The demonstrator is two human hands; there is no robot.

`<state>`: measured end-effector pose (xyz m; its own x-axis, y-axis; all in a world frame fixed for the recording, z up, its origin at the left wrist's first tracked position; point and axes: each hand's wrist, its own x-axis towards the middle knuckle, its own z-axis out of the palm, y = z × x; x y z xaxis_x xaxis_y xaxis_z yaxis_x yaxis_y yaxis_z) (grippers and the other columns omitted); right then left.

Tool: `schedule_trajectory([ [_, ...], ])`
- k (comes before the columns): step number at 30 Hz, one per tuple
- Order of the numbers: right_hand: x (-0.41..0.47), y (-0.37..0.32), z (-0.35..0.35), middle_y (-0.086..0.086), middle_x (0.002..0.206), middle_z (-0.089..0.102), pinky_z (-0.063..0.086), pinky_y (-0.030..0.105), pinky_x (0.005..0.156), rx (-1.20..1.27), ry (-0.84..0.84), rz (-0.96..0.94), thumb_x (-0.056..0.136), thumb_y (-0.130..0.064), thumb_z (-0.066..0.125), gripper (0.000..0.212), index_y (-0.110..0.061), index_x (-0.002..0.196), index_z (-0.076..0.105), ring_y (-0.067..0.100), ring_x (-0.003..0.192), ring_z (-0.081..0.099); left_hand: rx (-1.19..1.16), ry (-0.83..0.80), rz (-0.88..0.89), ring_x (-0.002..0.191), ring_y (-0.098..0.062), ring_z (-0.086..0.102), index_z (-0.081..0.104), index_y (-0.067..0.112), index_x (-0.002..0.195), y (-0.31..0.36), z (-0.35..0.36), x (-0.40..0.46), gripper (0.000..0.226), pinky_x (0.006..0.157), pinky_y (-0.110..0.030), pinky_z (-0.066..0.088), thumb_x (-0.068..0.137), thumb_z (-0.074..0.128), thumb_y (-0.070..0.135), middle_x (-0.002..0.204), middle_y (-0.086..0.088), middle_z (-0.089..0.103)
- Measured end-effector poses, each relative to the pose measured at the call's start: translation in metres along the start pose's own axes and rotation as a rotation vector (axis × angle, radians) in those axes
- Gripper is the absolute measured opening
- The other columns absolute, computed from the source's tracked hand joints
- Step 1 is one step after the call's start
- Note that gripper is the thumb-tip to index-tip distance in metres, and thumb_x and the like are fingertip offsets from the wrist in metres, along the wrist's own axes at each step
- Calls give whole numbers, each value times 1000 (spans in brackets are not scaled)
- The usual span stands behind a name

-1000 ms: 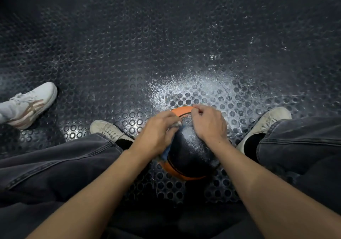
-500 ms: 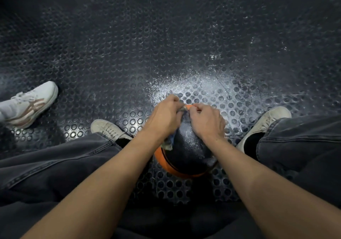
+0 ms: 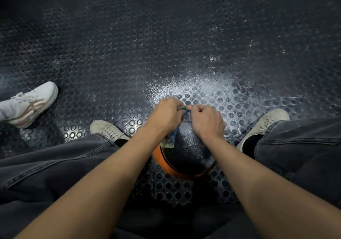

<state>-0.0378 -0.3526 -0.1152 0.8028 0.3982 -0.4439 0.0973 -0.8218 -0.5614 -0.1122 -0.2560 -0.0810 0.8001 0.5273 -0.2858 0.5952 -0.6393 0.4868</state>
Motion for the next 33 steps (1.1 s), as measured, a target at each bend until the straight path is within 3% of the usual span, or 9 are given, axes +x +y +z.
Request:
schedule_trajectory([
  [3,2,1,-1,-6,60,52,48,35,82,17,5,15,101,-34,44,38,-21,67,56,12,55,44,35,45,177,78,-14,53,69,12,96,-7,0,-38,15,69,-17,37,95,56,21,90,3,55],
  [6,-1,3,-1,-3,65,57,48,31,70,3,-16,-25,102,-36,40,34,-25,82,67,13,56,48,21,45,208,79,-17,54,69,7,97,-6,4,-39,16,73,-23,44,94,57,17,93,-1,54],
  [10,-4,0,2,-3,71,61,49,41,91,15,-15,-4,101,-37,41,33,-24,97,71,14,67,53,-49,25,-18,59,-9,46,57,15,65,8,-4,1,30,51,-19,39,95,58,17,69,5,49],
  [15,2,-3,-6,-7,66,53,43,35,83,32,7,87,101,-35,43,35,-23,72,59,10,59,43,-95,127,141,79,-15,52,72,14,106,5,12,-69,19,71,-27,40,92,60,19,89,0,52],
  [18,0,-3,-3,-6,66,50,42,37,89,26,-4,82,102,-35,41,35,-22,75,58,9,60,41,-74,154,82,78,-20,52,72,10,96,-1,10,-43,16,71,-30,39,93,59,19,85,-1,50],
  [22,1,0,4,-4,73,54,41,45,99,45,47,128,100,-36,41,34,-20,77,59,9,66,43,-49,163,25,65,-4,43,70,8,89,4,-1,-15,18,63,-16,38,95,58,21,76,5,46],
  [25,3,2,2,-4,72,50,42,47,100,62,56,143,100,-34,41,33,-18,75,55,9,64,40,11,109,209,71,-21,54,71,10,93,6,7,-57,18,65,-34,44,92,54,18,84,-4,53],
  [30,-5,9,7,-3,100,62,40,43,102,90,14,25,99,-42,43,33,-32,121,65,17,91,51,-5,182,60,81,-25,55,69,9,96,13,7,-44,17,74,-34,45,95,55,18,89,-5,53],
  [33,-8,7,9,-2,105,66,41,44,101,78,66,41,98,-44,43,35,-37,123,65,17,93,52,-101,213,-99,86,-21,57,68,10,106,9,-1,-15,18,77,-29,43,93,61,21,92,-8,62],
])
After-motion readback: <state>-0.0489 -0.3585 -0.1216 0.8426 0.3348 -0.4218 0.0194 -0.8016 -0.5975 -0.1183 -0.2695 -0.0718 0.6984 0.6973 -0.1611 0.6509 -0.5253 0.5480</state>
